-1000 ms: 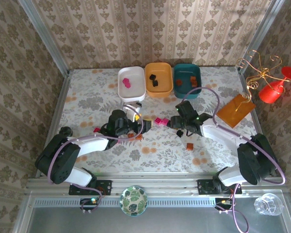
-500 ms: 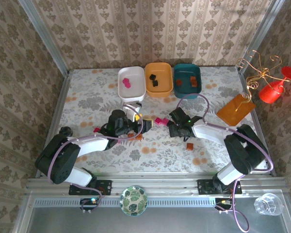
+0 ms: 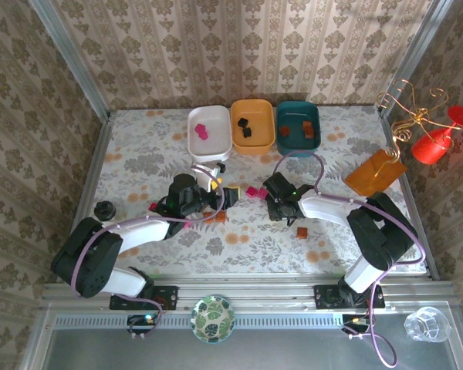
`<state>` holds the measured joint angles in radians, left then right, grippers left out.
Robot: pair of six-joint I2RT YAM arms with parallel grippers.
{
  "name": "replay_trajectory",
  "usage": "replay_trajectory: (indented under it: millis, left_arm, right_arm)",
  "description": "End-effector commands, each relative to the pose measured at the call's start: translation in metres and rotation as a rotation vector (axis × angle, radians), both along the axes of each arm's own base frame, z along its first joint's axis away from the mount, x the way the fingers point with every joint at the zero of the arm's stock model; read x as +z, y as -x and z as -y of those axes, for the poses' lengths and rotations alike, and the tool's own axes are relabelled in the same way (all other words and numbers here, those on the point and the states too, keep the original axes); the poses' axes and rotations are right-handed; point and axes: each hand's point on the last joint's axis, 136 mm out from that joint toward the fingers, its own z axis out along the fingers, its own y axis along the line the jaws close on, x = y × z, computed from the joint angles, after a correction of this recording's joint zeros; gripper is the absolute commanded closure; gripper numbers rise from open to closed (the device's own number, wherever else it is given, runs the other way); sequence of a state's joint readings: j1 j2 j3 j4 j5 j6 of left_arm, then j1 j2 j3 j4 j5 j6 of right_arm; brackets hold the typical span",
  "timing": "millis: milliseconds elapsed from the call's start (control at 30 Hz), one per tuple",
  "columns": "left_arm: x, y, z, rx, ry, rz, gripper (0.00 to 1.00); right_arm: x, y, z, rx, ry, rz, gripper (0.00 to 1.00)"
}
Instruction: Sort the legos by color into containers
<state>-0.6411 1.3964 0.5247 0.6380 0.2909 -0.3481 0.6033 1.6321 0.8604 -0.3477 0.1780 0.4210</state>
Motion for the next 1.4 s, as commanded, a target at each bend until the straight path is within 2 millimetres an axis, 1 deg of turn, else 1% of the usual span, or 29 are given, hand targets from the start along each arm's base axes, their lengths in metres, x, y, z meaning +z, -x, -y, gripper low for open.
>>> replay_trajectory:
  millis: [0,67,133,200,233,300,367,467,567,600,633,667,700,767,867,900,933,967,1033,1067,1100,1167,1233,1267,1300,1367]
  left_arm:
    - [0.006,-0.001,-0.007,0.027,0.016,0.010,0.15]
    - [0.006,-0.002,-0.009,0.037,0.014,0.010,0.15]
    - [0.006,-0.004,-0.013,0.055,0.011,0.013,0.15]
    - [0.007,-0.006,-0.019,0.085,0.003,0.014,0.15]
    - [0.007,-0.008,-0.024,0.110,-0.005,0.014,0.15]
    - [0.006,-0.012,-0.035,0.173,-0.019,0.017,0.15]
    - [0.004,-0.015,-0.048,0.234,-0.031,0.017,0.14]
    - [0.007,-0.017,-0.058,0.267,-0.019,0.026,0.14]
    - [0.013,-0.016,-0.062,0.271,-0.005,0.045,0.14]
    - [0.015,-0.016,-0.063,0.273,-0.004,0.050,0.14]
    - [0.015,-0.015,-0.064,0.275,-0.004,0.053,0.14]
    - [0.017,-0.015,-0.065,0.275,-0.004,0.058,0.14]
    - [0.018,-0.015,-0.065,0.274,-0.005,0.062,0.14]
    - [0.019,-0.014,-0.063,0.265,0.000,0.062,0.14]
    - [0.019,-0.013,-0.059,0.241,0.009,0.059,0.14]
    - [0.019,-0.013,-0.058,0.237,0.011,0.057,0.14]
    - [0.018,-0.013,-0.057,0.234,0.013,0.054,0.14]
    - [0.017,-0.013,-0.056,0.231,0.012,0.053,0.14]
    - [0.017,-0.013,-0.056,0.229,0.011,0.051,0.14]
    - [0.017,-0.013,-0.055,0.226,0.012,0.051,0.14]
    - [0.016,-0.013,-0.055,0.225,0.012,0.047,0.14]
    - [0.017,-0.013,-0.055,0.224,0.014,0.049,0.14]
    - [0.017,-0.013,-0.054,0.222,0.018,0.045,0.14]
    - [0.017,-0.013,-0.054,0.221,0.017,0.044,0.14]
    - [0.017,-0.012,-0.053,0.216,0.017,0.042,0.14]
    - [0.015,-0.013,-0.052,0.212,0.011,0.029,0.14]
  right_arm:
    - [-0.003,0.009,0.002,0.004,0.008,-0.032,0.66]
    - [0.002,0.008,-0.002,0.010,-0.014,-0.028,0.70]
    - [0.012,0.005,-0.011,0.019,-0.064,-0.012,0.73]
    - [0.032,-0.004,-0.021,0.029,-0.124,0.038,0.73]
    - [0.046,-0.012,-0.028,0.032,-0.160,0.078,0.73]
    - [0.072,-0.031,-0.039,0.027,-0.238,0.153,0.73]
    - [0.095,-0.057,-0.048,0.004,-0.320,0.224,0.73]
    - [0.120,-0.099,-0.053,-0.047,-0.388,0.314,0.73]
    - [0.135,-0.146,-0.049,-0.131,-0.457,0.392,0.73]
    - [0.137,-0.160,-0.045,-0.159,-0.472,0.413,0.73]
    - [0.134,-0.176,-0.040,-0.194,-0.468,0.427,0.73]
    - [0.134,-0.195,-0.036,-0.222,-0.465,0.445,0.73]
    - [0.131,-0.208,-0.035,-0.236,-0.465,0.449,0.73]
    - [0.120,-0.237,-0.035,-0.264,-0.472,0.434,0.73]
    - [0.105,-0.272,-0.036,-0.286,-0.479,0.411,0.71]
    - [0.102,-0.280,-0.036,-0.284,-0.479,0.405,0.70]
    - [0.105,-0.289,-0.038,-0.278,-0.477,0.409,0.66]
    - [0.103,-0.295,-0.037,-0.274,-0.466,0.404,0.62]
    - [0.107,-0.300,-0.036,-0.263,-0.456,0.396,0.54]
    - [0.114,-0.299,-0.036,-0.251,-0.452,0.400,0.51]
    - [0.120,-0.297,-0.036,-0.239,-0.449,0.408,0.49]
    - [0.136,-0.286,-0.034,-0.213,-0.450,0.427,0.45]
    - [0.148,-0.269,-0.032,-0.186,-0.465,0.438,0.42]
    - [0.150,-0.256,-0.031,-0.170,-0.471,0.438,0.41]
    - [0.152,-0.244,-0.030,-0.159,-0.474,0.439,0.40]
    - [0.151,-0.214,-0.027,-0.128,-0.471,0.419,0.38]
